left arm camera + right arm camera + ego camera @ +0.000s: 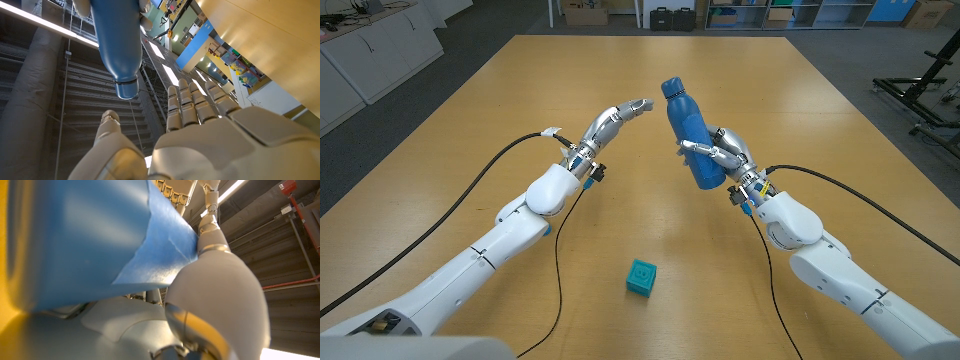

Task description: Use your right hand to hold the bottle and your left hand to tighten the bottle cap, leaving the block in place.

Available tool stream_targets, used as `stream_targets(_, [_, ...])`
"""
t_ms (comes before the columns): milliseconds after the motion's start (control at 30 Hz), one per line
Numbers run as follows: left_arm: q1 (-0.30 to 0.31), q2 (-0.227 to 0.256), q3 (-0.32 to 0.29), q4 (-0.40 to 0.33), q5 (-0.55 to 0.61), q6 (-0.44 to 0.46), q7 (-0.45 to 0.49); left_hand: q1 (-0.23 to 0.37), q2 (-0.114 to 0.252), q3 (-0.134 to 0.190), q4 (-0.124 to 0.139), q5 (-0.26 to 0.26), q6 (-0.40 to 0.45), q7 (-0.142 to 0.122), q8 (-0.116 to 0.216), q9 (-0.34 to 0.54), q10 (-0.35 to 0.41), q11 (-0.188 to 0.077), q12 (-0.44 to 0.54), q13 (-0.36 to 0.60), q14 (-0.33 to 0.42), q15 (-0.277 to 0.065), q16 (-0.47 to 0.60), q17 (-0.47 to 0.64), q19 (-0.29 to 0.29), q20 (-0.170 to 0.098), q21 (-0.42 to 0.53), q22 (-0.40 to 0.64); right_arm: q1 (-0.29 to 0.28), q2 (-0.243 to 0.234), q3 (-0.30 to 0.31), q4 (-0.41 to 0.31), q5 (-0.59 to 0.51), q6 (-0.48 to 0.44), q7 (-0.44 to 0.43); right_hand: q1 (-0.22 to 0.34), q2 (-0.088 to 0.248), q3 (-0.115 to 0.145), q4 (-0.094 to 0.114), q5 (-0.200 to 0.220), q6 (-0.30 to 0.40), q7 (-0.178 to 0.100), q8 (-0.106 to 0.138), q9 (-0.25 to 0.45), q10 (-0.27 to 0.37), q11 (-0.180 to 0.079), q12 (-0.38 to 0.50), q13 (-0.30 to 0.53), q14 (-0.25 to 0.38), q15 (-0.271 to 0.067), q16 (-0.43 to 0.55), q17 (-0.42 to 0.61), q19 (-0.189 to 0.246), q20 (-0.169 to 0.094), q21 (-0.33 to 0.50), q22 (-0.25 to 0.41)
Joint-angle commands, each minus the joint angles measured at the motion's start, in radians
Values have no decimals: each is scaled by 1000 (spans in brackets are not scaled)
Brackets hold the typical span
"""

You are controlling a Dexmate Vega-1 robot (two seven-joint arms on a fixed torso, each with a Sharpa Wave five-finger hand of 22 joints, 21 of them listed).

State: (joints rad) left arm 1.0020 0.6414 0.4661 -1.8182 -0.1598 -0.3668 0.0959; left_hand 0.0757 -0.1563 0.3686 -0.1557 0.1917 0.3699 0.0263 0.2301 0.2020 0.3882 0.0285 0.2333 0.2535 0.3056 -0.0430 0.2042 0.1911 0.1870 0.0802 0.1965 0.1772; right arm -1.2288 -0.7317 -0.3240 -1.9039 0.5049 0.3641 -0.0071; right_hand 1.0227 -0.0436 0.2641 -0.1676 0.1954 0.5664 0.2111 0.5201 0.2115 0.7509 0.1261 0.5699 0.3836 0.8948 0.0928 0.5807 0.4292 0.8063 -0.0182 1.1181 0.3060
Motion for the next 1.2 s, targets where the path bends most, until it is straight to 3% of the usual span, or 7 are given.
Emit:
stream_targets(33, [34,17,-26,-33,8,10,18,-15,-5,-2,3,-3,7,-5,6,4,8,5,5,1,11,-4,6,3,9,5,5,1,26,5,-11,39,13,-27,8,203,211,141,47,-1,316,-257,5,3,260,-247,0,5,223,-302,5,5,69,-207,8,2])
stream_targets(533, [-14,-15,10,-18,46,72,21,-30,-13,-14,8,-3,13,-7,7,4,18,4,9,2,22,-4,10,4,25,8,10,1,23,-8,-20,0,9,8,43,202,211,143,47,-1,317,-257,3,3,262,-247,-2,8,223,-302,3,7,67,-207,13,-1])
stream_targets(1200, [-31,-19,24,-18,45,66,11,-44,-19,-27,12,-2,26,-13,10,4,30,6,13,2,28,0,12,5,34,12,11,1,24,-11,-35,-10,-1,-12,41,200,209,145,46,-2,316,-256,1,4,263,-247,-6,10,224,-302,1,10,65,-207,19,-6])
